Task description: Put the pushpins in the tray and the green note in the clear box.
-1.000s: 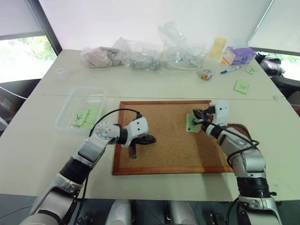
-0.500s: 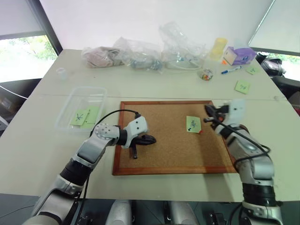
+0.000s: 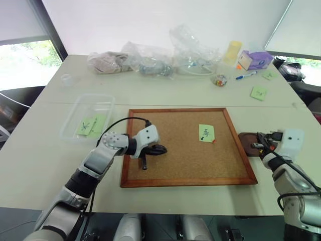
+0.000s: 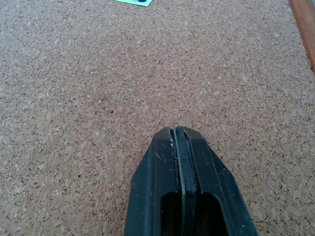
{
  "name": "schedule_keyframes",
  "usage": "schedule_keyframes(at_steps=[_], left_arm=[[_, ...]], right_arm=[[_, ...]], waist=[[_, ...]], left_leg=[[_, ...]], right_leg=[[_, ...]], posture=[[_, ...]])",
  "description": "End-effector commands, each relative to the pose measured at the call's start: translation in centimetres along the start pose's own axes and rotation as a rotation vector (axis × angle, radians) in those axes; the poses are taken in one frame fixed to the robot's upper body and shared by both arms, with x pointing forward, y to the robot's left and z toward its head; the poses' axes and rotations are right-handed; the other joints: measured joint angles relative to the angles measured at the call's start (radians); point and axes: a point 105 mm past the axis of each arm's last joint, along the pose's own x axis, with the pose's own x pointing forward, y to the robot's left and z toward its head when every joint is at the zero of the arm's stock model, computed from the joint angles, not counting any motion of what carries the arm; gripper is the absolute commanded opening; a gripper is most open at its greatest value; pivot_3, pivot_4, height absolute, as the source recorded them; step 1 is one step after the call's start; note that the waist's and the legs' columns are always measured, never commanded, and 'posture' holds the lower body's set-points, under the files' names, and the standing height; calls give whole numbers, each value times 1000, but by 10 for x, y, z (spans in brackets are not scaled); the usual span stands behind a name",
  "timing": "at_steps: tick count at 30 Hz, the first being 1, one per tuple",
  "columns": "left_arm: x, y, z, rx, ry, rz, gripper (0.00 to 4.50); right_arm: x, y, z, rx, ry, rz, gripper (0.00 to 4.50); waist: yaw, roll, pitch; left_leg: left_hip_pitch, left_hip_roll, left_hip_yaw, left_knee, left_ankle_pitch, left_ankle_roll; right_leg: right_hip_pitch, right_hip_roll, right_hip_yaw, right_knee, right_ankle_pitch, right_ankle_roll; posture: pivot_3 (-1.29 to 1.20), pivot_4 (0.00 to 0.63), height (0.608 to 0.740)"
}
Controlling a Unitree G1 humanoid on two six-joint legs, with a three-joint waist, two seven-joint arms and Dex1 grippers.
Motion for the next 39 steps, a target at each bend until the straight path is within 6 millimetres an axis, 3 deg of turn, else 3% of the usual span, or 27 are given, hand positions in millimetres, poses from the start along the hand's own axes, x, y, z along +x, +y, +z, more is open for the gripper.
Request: schedule_keyframes(at_steps=[1, 2, 8, 9, 15, 17, 19, 21, 24, 29, 39], left_arm=[[5, -3, -6, -2, 26, -16, 0], [5, -3, -6, -1, 26, -15, 0], [5, -3, -6, -1, 25, -9, 0], [5, -3, -6, -1, 24, -8, 0], [4, -2, -6, 0, 24, -1, 0], [4, -2, -6, 1, 25, -1, 0], [3, -2, -7, 2, 26, -1, 0], [3, -3, -7, 2, 28, -4, 0], [4, -3, -8, 6, 32, -9, 0], [5, -3, -7, 15, 32, -13, 0], [4, -2, -9, 18, 37, -10, 0]], right_arm=[[2, -7, 0, 41, 6, -23, 744], [2, -7, -2, 42, 15, -26, 948], [4, -8, -6, 59, 38, -32, 4062], [4, -8, -6, 58, 40, -35, 4377], [5, -10, -3, 57, 26, -43, 4377], [2, -6, 12, 49, -45, -16, 4377], [-3, 6, 27, 15, -120, 58, 4377], [-9, 31, 33, -43, -145, 192, 4377], [-14, 65, 22, -64, -103, 341, 4377], [-11, 91, 2, -64, -39, 428, 4377], [-11, 96, -23, -47, 18, 441, 4377]], waist=[[0, 0, 0], [0, 0, 0], [-1, 0, 0], [-1, 0, 0], [-1, 0, 0], [-1, 0, 0], [-1, 1, 0], [-1, 1, 0], [-4, 0, -1], [-1, 0, -1], [-1, 0, -1]], left_leg=[[0, 0, 0, 0, 0, 0], [0, 0, 0, 0, 0, 0], [0, 0, 0, 0, 0, 0], [0, 0, 0, 0, 0, 0], [0, 0, 0, 0, 0, 0], [0, 0, 0, 0, 0, 0], [0, 0, 0, 0, 0, 0], [0, 0, 0, 0, 0, 0], [0, 0, 0, 0, 0, 0], [0, 0, 0, 0, 0, 0], [0, 0, 0, 0, 0, 0]], right_leg=[[0, 0, 0, 0, 0, 0], [0, 0, 0, 0, 0, 0], [0, 0, 0, 0, 0, 0], [0, 0, 0, 0, 0, 0], [0, 0, 0, 0, 0, 0], [0, 0, 0, 0, 0, 0], [0, 0, 0, 0, 0, 0], [0, 0, 0, 0, 0, 0], [0, 0, 0, 0, 0, 0], [1, 0, 0, 0, 0, 0], [1, 0, 0, -1, 0, 0]], posture=[[0, 150, 737], [0, 150, 737], [0, 150, 737], [0, 150, 737], [0, 150, 737], [0, 150, 737], [0, 150, 737], [0, 150, 737], [0, 150, 737], [0, 150, 737], [0, 150, 737]])
